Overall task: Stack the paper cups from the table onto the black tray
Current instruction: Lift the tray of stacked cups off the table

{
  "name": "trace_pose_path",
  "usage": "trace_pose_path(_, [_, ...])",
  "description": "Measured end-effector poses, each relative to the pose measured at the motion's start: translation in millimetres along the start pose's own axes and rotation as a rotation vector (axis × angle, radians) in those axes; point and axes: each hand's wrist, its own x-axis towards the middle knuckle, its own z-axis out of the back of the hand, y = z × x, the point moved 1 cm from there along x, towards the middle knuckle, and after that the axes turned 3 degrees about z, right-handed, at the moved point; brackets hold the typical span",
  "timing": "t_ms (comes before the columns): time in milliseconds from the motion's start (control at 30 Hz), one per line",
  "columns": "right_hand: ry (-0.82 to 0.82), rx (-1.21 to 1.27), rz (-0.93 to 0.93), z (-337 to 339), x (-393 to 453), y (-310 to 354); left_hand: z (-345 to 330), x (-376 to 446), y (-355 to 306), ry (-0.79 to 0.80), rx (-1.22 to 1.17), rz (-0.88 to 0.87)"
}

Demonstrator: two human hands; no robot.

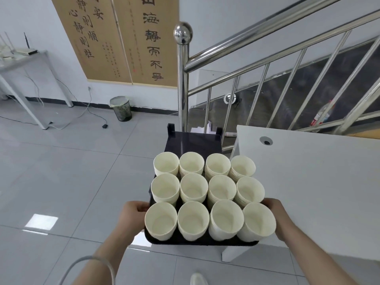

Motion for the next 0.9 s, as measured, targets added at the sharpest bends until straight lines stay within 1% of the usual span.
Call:
trace_pose_path(200, [-0.009, -0.060, 0.042, -47, 13, 36, 47, 30, -6, 0.029, -0.032, 0.005])
trace_pose_path(300, [0.006, -0.062, 0.078, -76, 28, 52, 72, 56, -13, 0.001, -0.037, -0.002])
trace_pose_path(367, [-0.014, -0.083, 0.095, -91, 40, 59, 85, 70, -20, -0.006, -0.042, -0.011])
trace_pose_path(433, [-0.031, -0.095, 0.088, -109, 58, 65, 103, 92, -27, -0.007, -0.025, -0.006])
trace_pose_path(567, [-0.067, -0.040, 0.052, -136, 70, 85, 125, 123, -38, -0.008, 0.005, 0.007])
trace_pose_path(733, [-0.092, -0.067, 0.038, -165, 83, 104, 148, 167, -55, 0.017, 0.025, -0.005])
trace_pose_path(900, [-0.226, 0.025, 0.004, -199, 83, 127, 168, 223, -74, 0.133, 0.093, -0.052])
